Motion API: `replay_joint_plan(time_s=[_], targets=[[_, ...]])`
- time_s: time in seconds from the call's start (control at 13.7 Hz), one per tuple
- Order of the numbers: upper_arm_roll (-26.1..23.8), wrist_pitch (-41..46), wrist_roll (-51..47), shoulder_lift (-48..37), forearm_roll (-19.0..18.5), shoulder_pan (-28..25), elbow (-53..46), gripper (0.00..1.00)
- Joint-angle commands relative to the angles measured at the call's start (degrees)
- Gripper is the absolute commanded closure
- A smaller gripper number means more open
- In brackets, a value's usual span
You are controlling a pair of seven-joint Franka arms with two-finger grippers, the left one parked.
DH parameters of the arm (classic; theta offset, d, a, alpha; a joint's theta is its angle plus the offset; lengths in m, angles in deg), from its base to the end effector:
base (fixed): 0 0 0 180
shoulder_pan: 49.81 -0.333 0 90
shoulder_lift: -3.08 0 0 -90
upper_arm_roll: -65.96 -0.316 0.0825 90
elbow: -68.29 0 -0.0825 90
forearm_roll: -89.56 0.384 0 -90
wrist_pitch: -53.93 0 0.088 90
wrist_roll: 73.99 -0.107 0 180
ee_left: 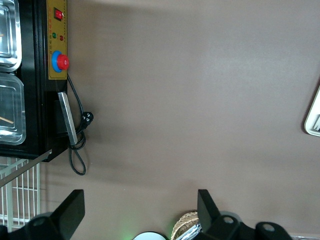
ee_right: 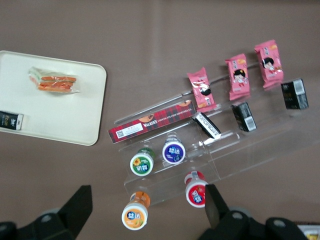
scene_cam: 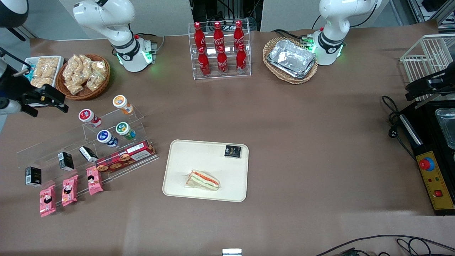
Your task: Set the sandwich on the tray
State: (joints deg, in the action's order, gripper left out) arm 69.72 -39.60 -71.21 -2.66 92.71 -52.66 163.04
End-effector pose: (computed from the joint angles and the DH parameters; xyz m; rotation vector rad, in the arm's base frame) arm 0.5292 -0.0047 0.6451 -3.0797 -0.0485 -0.1242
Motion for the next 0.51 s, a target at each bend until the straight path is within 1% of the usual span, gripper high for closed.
replay_joint_plan(time_s=[0.0,0.15,0.44], targets=[[-0.94,0.80,-2.95,-2.08,-1.31,2.58,0.71,0.00],[-1.03,0.80,-3.47,-1.47,-3.84,2.67,-0.17,0.00],[-0.86,-1.31,-3.74,1.87,-4.82,2.76,-0.70,0.00]])
